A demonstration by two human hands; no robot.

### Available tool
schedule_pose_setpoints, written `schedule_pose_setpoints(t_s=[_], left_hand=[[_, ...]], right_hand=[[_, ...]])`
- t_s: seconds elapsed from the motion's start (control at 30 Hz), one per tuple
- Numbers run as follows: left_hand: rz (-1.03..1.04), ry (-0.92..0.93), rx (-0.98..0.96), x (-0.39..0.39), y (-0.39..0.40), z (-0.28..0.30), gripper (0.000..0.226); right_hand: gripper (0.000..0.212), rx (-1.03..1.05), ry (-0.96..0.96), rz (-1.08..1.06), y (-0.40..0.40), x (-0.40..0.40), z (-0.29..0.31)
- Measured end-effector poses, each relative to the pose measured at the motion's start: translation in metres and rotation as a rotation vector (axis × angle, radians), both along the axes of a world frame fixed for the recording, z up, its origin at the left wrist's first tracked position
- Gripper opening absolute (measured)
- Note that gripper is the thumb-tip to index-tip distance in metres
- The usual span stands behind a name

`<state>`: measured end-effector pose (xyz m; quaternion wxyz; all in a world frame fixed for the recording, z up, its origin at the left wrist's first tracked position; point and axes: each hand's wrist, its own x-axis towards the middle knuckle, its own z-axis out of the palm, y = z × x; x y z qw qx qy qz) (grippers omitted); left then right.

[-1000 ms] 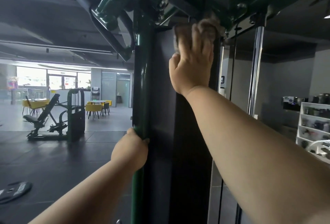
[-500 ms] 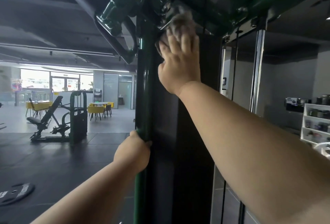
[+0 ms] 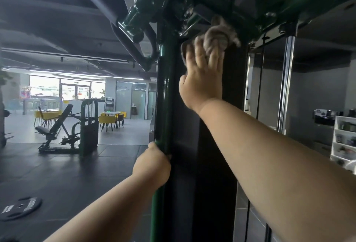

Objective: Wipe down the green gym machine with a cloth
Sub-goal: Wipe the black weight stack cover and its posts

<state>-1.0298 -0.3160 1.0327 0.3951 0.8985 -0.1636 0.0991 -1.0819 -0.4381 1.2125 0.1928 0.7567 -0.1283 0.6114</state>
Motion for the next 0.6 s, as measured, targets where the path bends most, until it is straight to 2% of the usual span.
schedule_pose_setpoints(t_s=[0.1, 0.2, 0.3, 0.4, 0.47, 0.6], left_hand=[[-0.011, -0.002, -0.011, -0.003, 0.002, -0.001, 0.027], [-0.016, -0.01, -0.01, -0.006, 0.002, -0.001, 0.026], [-0.005, -0.017, -0.018, -0.006, 0.003, -0.001, 0.025], [-0.003, -0.037, -0.026, -0.005, 0.004, -0.002, 0.025], [0.0, -0.046, -0.026, -0.004, 0.005, -0.003, 0.026], [-0.016, -0.041, -0.015, 0.0, 0.005, -0.003, 0.034]], right_hand=[[0.065, -0.109, 0.054, 0.056, 0.0, 0.006, -0.013], [0.072, -0.157, 0.092, 0.301, 0.007, 0.011, 0.0], [0.079, 0.033, 0.061, 0.483, 0.029, 0.023, 0.034], [0.079, 0.187, 0.087, 0.458, 0.049, 0.044, 0.066], [0.079, 0.159, 0.086, 0.405, 0.051, 0.054, 0.067], [0.075, 0.058, 0.08, 0.377, 0.04, 0.052, 0.033]])
